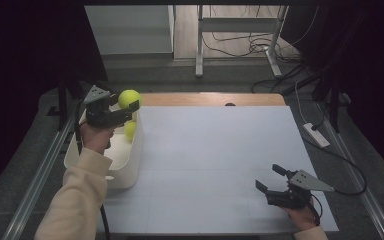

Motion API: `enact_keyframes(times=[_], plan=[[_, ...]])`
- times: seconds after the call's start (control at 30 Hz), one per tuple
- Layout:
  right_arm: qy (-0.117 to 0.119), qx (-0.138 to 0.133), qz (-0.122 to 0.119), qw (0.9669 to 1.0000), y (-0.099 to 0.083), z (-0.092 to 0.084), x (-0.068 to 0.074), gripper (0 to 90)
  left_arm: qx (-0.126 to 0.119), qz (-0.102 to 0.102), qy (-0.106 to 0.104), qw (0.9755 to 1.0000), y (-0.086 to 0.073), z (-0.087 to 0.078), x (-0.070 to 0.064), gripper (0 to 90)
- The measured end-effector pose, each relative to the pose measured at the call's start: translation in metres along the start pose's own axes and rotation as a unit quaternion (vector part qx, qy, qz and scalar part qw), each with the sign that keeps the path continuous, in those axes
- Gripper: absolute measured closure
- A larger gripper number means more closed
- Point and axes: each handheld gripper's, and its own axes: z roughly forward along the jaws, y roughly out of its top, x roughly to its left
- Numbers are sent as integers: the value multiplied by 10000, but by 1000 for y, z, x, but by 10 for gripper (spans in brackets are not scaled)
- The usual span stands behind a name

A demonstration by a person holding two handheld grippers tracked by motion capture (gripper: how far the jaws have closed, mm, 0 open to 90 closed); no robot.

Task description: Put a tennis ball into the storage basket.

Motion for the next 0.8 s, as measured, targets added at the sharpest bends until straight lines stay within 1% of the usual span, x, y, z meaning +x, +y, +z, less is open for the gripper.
enact_keyframes(times=[0.43, 0.53, 0.57, 0.8], plan=[[1, 1, -2, 10000, 0, 0, -1, 131, 174, -167, 301, 9993, -5, 2, 18, 282], [-2, 2, -4, 10000, 0, 0, -1, 131, 235, -237, 392, 9987, -7, 2, 24, 281], [-2, 2, -4, 10000, 0, 0, -1, 131, 235, -237, 392, 9987, -7, 2, 24, 282], [-3, 7, -8, 10000, 0, 0, 0, 131, 391, -344, 569, 9970, -11, 3, 35, 281]])
